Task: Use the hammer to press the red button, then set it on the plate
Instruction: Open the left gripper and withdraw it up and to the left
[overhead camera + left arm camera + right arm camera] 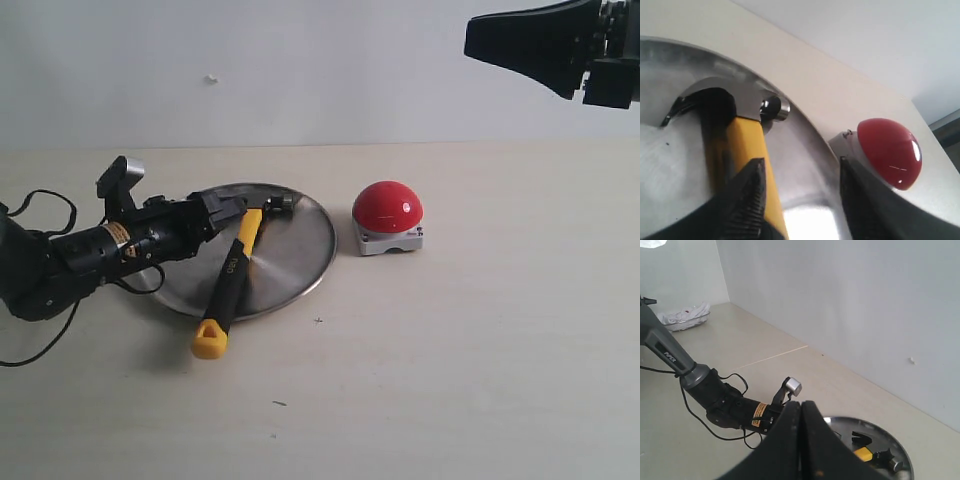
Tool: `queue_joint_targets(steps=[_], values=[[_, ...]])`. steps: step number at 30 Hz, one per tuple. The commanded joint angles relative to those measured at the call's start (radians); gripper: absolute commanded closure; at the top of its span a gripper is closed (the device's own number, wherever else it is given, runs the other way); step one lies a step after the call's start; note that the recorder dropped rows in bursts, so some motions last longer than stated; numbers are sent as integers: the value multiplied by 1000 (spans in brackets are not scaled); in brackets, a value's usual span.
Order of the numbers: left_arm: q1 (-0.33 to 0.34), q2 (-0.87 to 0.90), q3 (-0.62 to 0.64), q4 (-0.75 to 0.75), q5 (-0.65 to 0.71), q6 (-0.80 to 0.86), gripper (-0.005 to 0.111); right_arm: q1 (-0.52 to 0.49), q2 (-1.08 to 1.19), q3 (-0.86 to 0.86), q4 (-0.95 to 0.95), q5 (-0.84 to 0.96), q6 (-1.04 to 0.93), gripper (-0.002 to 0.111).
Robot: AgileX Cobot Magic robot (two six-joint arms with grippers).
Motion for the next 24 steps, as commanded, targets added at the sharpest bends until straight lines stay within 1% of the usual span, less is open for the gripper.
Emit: queue_joint_targets(steps=[1,5,8,9,11,14,15,17,18,19,20,21,23,24], values=[[4,-27,-6,5,-20,6,52,-5,-8,4,1,-11,-8,108],[26,-91,-6,75,-22,6,52,-5,-8,4,1,-11,-8,108],[53,-155,-6,153,-22,-29,52,-5,-8,4,1,-11,-8,108],[63,-181,-6,184,-22,-52,54,-5,-9,4,3,-10,-8,108],[80,-228,-6,251,-24,-86,65,-5,-14,4,3,-10,-8,108],[103,-306,-6,346,-24,-94,92,-5,-16,4,3,-10,-8,108],[111,-328,-6,376,-24,-96,104,-5,-16,4,3,-10,-6,108],[118,-369,-6,432,-16,-97,107,-5,-16,4,-2,-10,-6,108],[118,-391,-6,464,7,-97,107,-5,-16,4,-15,-10,-6,108],[118,-413,-3,481,60,-94,107,-5,-16,4,-20,-8,2,108],[113,-433,3,481,117,-76,107,-5,-16,4,-22,-8,29,108],[100,-464,19,462,212,-38,107,-5,-16,4,-27,-8,63,108],[75,-512,46,365,351,54,107,-5,-16,4,-27,-7,111,108],[61,-539,65,271,440,132,107,-5,-16,4,-27,-7,123,108]])
